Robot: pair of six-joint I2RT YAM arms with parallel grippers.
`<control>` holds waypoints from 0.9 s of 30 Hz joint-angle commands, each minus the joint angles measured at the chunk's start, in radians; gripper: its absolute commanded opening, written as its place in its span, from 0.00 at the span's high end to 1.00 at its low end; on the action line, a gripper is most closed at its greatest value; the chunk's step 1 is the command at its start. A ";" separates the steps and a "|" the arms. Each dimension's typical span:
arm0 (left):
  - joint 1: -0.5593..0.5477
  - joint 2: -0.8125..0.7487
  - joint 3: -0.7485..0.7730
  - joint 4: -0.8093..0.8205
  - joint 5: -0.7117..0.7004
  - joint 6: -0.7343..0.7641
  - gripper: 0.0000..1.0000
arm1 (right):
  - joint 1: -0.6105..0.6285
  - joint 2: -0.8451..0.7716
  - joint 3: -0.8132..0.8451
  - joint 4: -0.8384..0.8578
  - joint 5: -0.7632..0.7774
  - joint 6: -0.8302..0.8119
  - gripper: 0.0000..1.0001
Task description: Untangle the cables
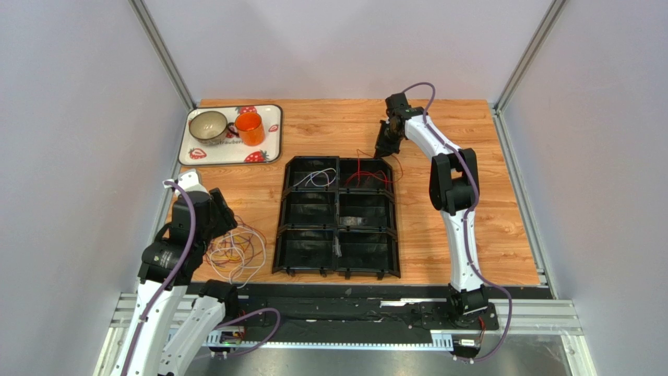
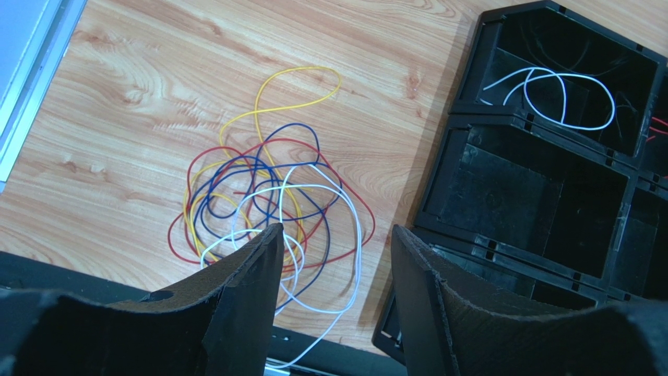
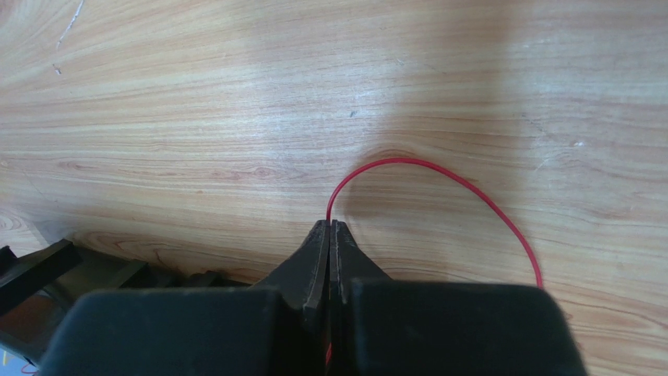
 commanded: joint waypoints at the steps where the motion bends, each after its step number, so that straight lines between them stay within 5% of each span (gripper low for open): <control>1: 0.006 0.005 0.016 0.010 -0.005 0.005 0.39 | 0.003 -0.022 0.069 0.016 0.002 0.000 1.00; 8: 0.008 0.005 0.017 0.012 -0.003 0.007 0.39 | 0.000 -0.126 0.103 0.022 0.014 -0.007 1.00; 25: 0.014 -0.007 0.017 0.015 0.011 0.011 0.39 | 0.002 -0.488 -0.208 0.072 0.015 -0.041 1.00; 27: 0.014 -0.012 0.016 0.015 0.012 0.011 0.39 | 0.002 -0.487 -0.225 0.041 0.012 -0.049 0.86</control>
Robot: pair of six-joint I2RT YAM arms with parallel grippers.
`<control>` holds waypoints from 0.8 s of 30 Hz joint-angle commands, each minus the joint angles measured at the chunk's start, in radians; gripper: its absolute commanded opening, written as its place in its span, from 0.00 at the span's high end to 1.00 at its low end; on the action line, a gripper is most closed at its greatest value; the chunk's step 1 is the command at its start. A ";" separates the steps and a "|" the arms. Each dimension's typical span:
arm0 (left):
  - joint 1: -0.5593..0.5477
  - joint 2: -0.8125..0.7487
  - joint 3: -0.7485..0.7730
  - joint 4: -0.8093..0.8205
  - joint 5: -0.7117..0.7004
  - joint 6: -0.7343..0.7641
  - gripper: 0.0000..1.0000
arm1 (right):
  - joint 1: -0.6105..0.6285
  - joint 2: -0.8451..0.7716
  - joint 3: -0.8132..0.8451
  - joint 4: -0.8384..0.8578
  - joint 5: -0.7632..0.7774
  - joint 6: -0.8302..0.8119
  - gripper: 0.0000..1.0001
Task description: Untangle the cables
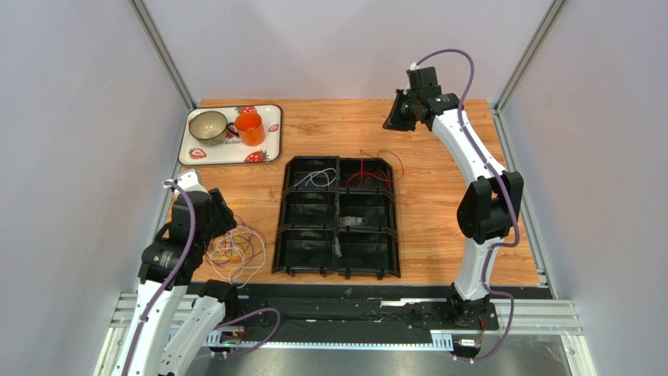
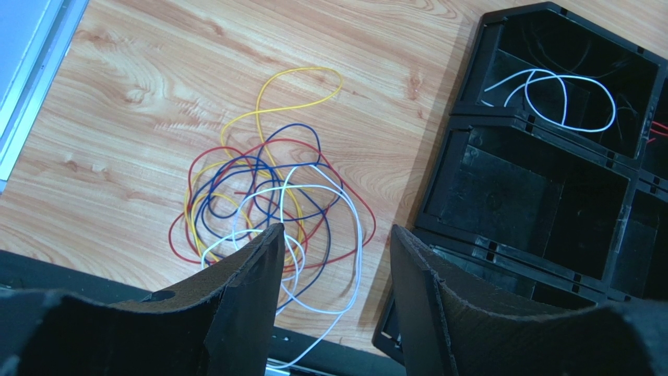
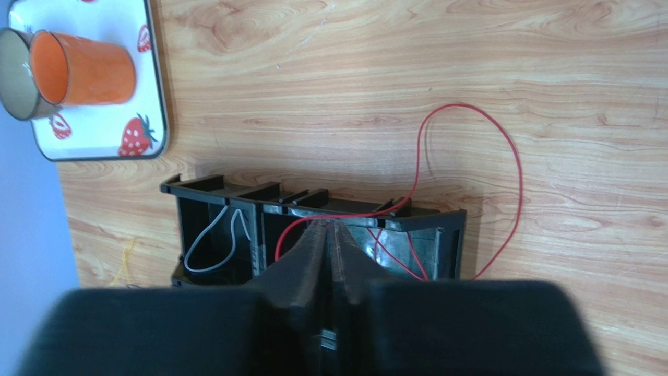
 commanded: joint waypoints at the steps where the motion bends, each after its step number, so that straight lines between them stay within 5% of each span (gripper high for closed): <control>1: 0.008 -0.010 0.016 0.017 0.013 0.013 0.39 | 0.004 -0.024 -0.047 -0.042 0.002 -0.038 0.66; 5: 0.008 -0.008 0.016 0.019 0.016 0.015 0.39 | 0.022 -0.028 -0.120 -0.018 -0.024 -0.026 0.46; 15: 0.008 -0.019 0.016 0.017 0.010 0.011 0.39 | 0.055 0.090 -0.015 -0.041 -0.017 -0.034 0.44; 24: 0.008 -0.010 0.016 0.017 0.013 0.013 0.39 | 0.090 -0.022 -0.090 0.036 0.005 -0.048 0.45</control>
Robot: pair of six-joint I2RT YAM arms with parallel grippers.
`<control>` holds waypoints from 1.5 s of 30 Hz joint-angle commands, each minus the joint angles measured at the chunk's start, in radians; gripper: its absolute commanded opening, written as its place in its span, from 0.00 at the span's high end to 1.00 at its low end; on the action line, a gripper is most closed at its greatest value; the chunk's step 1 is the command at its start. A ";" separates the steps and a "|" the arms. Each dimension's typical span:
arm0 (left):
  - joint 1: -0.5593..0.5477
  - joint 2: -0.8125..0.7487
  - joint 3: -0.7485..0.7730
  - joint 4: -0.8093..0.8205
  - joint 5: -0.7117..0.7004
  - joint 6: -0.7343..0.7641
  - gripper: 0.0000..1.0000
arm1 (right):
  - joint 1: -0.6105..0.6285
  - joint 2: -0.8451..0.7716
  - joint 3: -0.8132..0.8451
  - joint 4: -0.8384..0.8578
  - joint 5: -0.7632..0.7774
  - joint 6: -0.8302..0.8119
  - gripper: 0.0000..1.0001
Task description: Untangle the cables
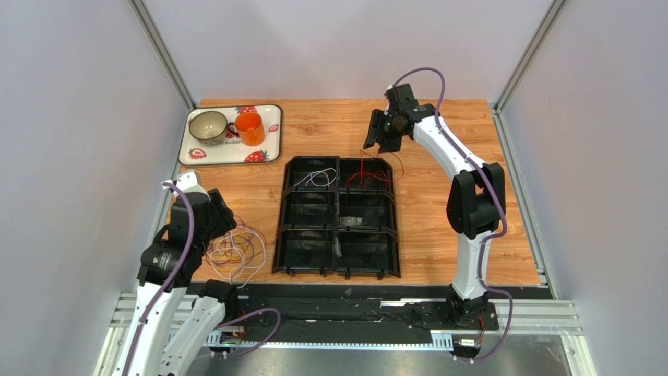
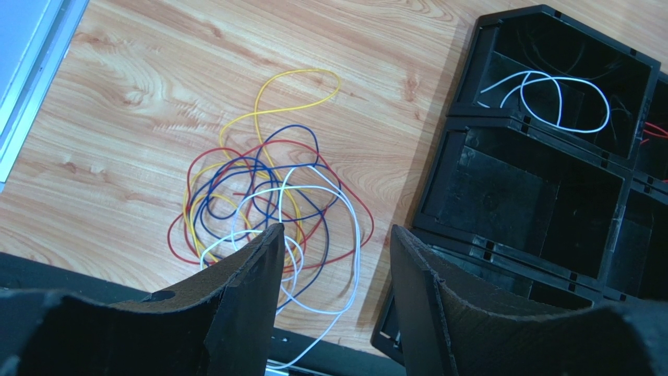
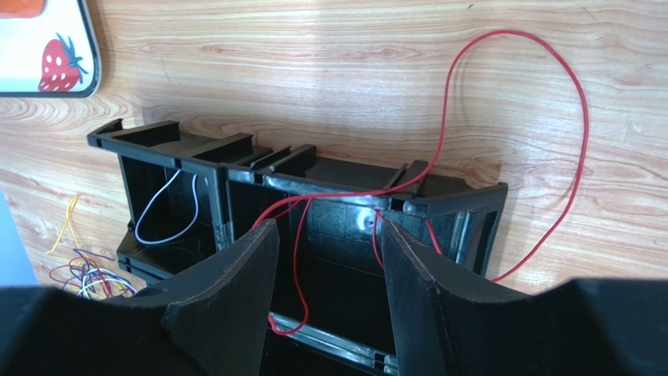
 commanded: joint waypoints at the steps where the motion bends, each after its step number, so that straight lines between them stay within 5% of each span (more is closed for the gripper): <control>1: 0.007 0.000 0.016 0.017 0.009 0.011 0.39 | 0.015 -0.112 -0.028 0.066 0.018 -0.014 0.45; 15: 0.007 -0.006 0.016 0.019 0.011 0.013 0.39 | 0.103 -0.095 -0.052 0.056 -0.006 -0.023 0.47; 22: 0.007 -0.018 0.013 0.020 0.011 0.013 0.39 | 0.112 -0.095 -0.037 0.027 0.032 -0.022 1.00; 39: 0.007 -0.066 0.005 0.039 0.051 0.030 0.39 | 0.353 -0.522 -0.307 0.080 0.437 0.038 1.00; 40: 0.007 -0.067 0.005 0.045 0.055 0.036 0.39 | 0.354 -0.531 -0.311 0.059 0.469 0.044 0.97; 41: 0.007 -0.067 0.005 0.050 0.077 0.042 0.39 | 0.354 -0.535 -0.317 0.048 0.489 0.044 0.75; 42: 0.007 -0.064 0.006 0.057 0.097 0.050 0.39 | 0.354 -0.542 -0.324 0.038 0.515 0.047 0.64; 45: 0.007 -0.049 0.016 0.073 0.178 0.071 0.39 | 0.325 -0.572 -0.370 0.001 0.590 0.102 0.42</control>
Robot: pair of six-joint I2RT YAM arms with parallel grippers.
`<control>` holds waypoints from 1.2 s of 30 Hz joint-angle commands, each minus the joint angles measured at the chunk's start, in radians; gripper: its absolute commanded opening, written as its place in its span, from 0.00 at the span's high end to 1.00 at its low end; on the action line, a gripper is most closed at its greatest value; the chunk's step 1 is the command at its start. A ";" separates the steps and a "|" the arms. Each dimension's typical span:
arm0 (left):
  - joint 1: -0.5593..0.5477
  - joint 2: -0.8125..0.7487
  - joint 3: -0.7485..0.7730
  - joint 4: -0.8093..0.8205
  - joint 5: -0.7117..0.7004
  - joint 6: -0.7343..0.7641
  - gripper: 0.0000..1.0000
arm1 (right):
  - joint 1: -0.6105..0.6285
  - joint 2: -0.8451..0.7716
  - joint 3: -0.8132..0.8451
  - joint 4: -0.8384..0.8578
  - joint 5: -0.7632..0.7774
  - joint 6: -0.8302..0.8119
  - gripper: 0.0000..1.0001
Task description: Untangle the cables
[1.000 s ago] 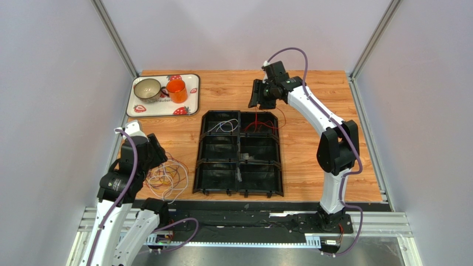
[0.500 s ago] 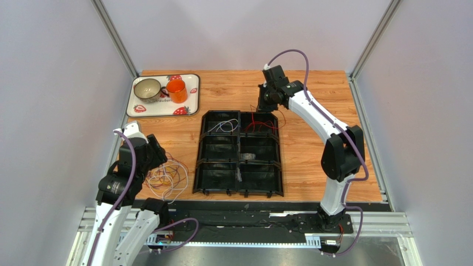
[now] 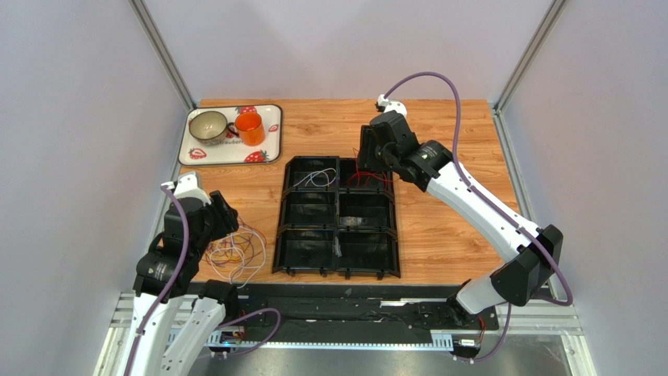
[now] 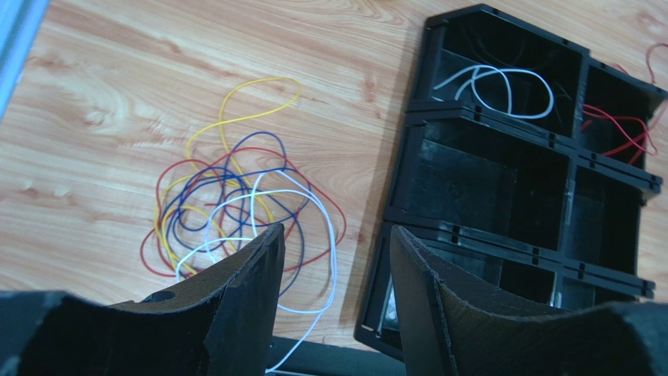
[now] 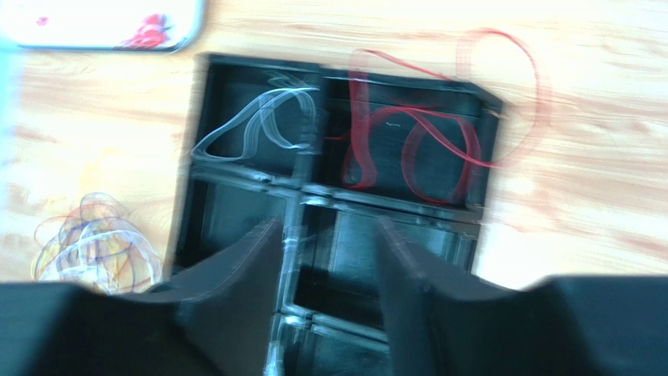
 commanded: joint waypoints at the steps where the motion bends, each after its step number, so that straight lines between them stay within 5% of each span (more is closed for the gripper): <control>1: 0.007 0.014 0.017 0.050 0.106 0.045 0.39 | -0.079 -0.043 -0.085 -0.057 0.142 0.086 0.40; 6: 0.007 0.012 0.014 0.050 0.098 0.042 0.39 | -0.317 -0.066 -0.223 -0.030 -0.062 0.220 0.34; 12: 0.007 0.006 0.008 0.050 0.090 0.037 0.39 | -0.464 0.004 -0.346 0.119 -0.304 0.280 0.33; 36: 0.007 0.030 0.006 0.032 0.033 0.014 0.40 | -0.599 0.455 -0.198 0.331 -0.476 0.312 0.46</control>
